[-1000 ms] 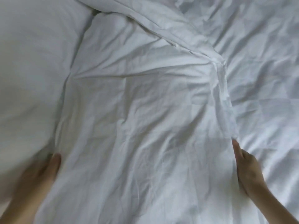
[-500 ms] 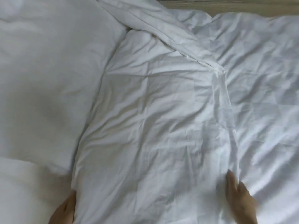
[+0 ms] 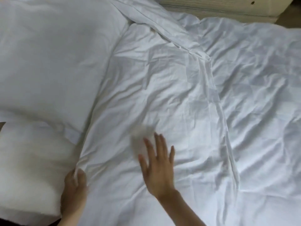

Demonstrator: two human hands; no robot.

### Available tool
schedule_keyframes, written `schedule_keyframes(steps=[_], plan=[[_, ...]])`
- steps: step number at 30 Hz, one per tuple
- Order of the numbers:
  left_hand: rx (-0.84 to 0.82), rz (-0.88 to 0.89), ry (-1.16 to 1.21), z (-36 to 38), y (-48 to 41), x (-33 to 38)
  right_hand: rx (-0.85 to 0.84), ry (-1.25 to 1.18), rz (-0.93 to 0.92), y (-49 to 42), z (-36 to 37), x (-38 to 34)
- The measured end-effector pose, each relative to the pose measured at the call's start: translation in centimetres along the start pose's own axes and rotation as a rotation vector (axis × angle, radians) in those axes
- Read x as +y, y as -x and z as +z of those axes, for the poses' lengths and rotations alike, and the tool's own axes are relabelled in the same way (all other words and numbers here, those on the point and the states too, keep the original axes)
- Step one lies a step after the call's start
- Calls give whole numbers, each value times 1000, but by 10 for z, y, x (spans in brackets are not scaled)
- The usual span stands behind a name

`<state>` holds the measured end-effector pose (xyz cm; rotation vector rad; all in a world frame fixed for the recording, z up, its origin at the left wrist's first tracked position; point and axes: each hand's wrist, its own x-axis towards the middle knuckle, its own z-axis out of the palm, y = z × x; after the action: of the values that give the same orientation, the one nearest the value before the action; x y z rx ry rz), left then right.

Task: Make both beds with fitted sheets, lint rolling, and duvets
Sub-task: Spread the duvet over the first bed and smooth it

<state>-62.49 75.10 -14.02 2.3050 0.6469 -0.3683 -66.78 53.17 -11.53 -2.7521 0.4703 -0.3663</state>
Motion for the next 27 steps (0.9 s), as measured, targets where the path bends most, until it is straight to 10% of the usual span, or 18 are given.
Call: schedule_keyframes(steps=[4,11,16,22,27], plan=[[-67,-69,-90,-13,8,-27,-246,101,-314,28,32,36],[44,62,-186,-10,4,-48,-412,266,846,142,-96,279],[336,372,-401,0,35,-37,-104,63,416,119,-30,165],[129,546,-529,56,91,-19,-272,72,-493,117,32,67],[47,673,-635,90,122,-20,-184,283,35,178,-54,329]])
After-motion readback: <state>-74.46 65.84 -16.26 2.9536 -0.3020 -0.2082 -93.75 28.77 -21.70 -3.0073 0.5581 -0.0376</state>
